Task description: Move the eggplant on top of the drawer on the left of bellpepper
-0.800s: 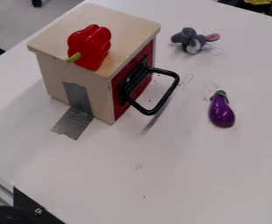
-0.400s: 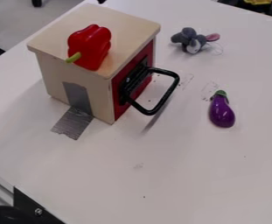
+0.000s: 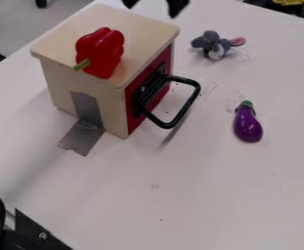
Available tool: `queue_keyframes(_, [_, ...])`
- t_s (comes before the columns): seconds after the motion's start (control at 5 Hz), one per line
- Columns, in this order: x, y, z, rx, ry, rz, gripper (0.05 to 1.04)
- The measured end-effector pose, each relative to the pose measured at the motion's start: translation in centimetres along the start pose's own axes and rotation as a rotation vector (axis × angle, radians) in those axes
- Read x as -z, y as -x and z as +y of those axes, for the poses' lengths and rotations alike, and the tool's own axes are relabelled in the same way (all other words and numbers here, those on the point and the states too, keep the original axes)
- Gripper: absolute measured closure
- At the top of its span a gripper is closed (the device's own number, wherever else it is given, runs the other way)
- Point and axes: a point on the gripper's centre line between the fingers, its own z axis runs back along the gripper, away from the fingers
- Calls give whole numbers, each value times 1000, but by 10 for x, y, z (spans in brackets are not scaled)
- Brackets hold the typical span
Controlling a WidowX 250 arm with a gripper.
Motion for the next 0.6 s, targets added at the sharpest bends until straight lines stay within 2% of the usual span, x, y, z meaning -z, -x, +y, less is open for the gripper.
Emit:
queue_keyframes(0.2, [34, -11, -34, -5, 13, 39, 83])
queue_keyframes(0.4, [75, -20, -56, -43, -11, 60, 83])
queue_keyframes(0.6, [109, -31, -68, -84, -50, 51, 83])
